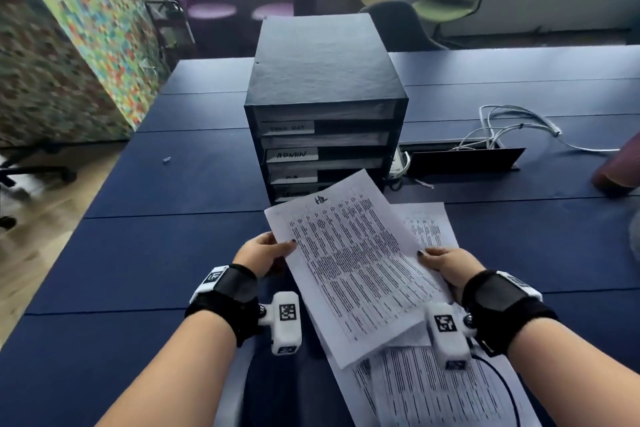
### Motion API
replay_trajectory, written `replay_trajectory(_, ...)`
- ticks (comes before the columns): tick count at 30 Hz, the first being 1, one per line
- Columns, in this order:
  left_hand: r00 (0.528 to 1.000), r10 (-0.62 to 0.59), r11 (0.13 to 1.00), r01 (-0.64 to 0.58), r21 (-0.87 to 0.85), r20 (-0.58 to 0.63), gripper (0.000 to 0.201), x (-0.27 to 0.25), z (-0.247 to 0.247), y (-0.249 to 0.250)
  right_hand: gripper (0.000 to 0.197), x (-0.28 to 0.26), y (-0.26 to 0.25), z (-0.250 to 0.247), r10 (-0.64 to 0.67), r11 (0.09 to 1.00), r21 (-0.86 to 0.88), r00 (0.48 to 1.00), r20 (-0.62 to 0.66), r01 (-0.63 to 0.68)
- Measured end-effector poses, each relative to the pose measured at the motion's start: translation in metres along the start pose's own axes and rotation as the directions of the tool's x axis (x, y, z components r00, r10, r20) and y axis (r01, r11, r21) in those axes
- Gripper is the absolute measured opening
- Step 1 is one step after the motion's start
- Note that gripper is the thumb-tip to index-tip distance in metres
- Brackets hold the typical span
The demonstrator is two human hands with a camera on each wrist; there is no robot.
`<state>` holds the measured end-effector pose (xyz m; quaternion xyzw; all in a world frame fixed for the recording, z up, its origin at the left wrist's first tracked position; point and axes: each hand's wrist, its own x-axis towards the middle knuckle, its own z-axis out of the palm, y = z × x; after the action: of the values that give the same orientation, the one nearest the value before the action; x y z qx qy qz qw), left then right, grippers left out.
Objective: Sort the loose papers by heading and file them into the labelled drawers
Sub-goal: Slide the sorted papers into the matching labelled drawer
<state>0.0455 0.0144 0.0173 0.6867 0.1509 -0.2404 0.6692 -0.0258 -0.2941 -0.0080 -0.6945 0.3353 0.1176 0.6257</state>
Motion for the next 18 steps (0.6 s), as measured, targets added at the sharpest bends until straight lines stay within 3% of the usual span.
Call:
replay_trajectory(3, 0.997, -0.021, 1.000, 0.022, -0.008, 0.072, 0.025, 0.004, 0.011, 0.001, 0.037, 0.013, -0.008, 0.007, 0.009, 0.999, 0.035, 0.998, -0.066, -0.007)
replay_trajectory(7, 0.992, -0.036, 0.999, 0.037, -0.002, 0.120, 0.026, 0.011, 0.013, 0.003, 0.026, 0.031, -0.022, 0.016, -0.004, 0.996, 0.094, 0.997, -0.074, 0.011)
replay_trajectory(9, 0.990, -0.050, 0.999, 0.050, 0.006, 0.132, 0.027, 0.016, 0.010, 0.003, 0.016, 0.036, -0.033, 0.026, -0.035, 0.987, 0.152, 0.997, -0.067, 0.045)
replay_trajectory(18, 0.981, -0.126, 0.991, 0.130, -0.012, 0.148, 0.025, 0.045, 0.010, 0.008, 0.012, 0.060, -0.072, 0.060, -0.103, 0.930, 0.344, 0.991, -0.089, 0.128)
